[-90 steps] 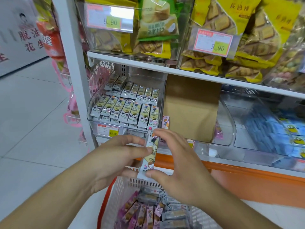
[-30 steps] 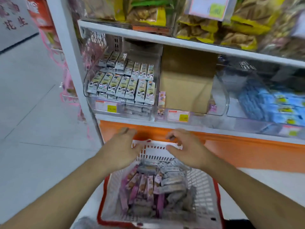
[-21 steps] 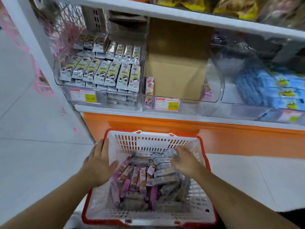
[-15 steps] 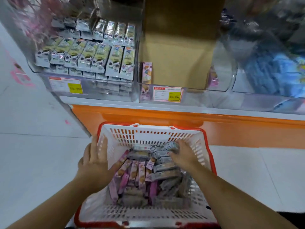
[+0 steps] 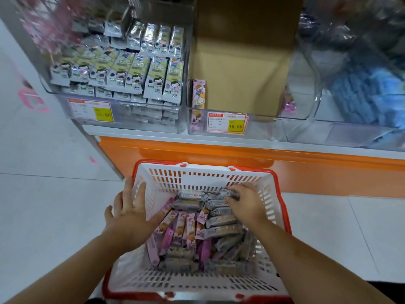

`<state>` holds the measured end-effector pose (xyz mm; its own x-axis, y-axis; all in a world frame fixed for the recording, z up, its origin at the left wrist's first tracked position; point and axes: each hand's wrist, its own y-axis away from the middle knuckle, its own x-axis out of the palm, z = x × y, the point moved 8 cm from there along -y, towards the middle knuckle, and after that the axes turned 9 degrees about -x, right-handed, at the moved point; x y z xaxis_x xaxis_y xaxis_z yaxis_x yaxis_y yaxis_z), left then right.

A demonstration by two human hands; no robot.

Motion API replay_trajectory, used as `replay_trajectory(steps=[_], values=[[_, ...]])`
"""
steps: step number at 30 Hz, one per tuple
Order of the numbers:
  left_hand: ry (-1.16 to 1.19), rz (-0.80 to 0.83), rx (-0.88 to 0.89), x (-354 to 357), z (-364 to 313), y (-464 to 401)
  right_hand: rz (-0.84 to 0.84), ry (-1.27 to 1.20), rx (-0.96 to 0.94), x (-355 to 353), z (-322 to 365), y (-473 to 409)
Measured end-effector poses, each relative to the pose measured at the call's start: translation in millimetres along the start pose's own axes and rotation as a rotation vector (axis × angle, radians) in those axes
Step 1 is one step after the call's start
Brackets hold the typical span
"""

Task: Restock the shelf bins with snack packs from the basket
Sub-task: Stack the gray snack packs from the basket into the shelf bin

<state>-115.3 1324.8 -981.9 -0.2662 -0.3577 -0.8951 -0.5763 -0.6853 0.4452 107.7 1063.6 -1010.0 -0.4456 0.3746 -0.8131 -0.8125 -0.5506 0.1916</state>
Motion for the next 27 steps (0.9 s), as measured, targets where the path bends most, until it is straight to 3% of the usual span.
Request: replay_trajectory(steps=[6, 8, 12, 14, 16, 22, 25, 27], values=[[-0.013, 0.017, -0.037, -55.7, -21.3, 30.7, 0.07, -0.069, -0.28, -54.7, 112.0, 7.6], [0.247, 0.147, 0.006, -86.7, -36.5, 41.3, 0.084, -0.07, -0.404, -82.4, 157.1, 16.1], [1.009, 0.634, 0.003, -144.0, -63.4, 84.2, 0.022, -0.054, -0.691, -143.3, 236.4, 55.2], [1.27, 0.723, 0.081, -177.4, -70.9, 103.9, -0.023, -0.021, -0.805, -165.0, 262.5, 81.4], [1.392, 0.688, 0.146, -201.6, -67.8, 113.7, -0.032, -0.027, -0.866, -176.9, 276.8, 102.5], [1.343, 0.489, 0.186, -220.7, -48.6, 115.2, -0.056, -0.126, -0.844, -185.4, 286.4, 109.9], [1.325, 0.484, 0.194, -222.9, -50.0, 113.7, -0.152, -0.11, -0.78, -197.0, 286.4, 97.2], [1.285, 0.486, 0.22, -223.5, -52.1, 111.7, -0.125, -0.051, -0.779, -197.8, 287.7, 88.6]])
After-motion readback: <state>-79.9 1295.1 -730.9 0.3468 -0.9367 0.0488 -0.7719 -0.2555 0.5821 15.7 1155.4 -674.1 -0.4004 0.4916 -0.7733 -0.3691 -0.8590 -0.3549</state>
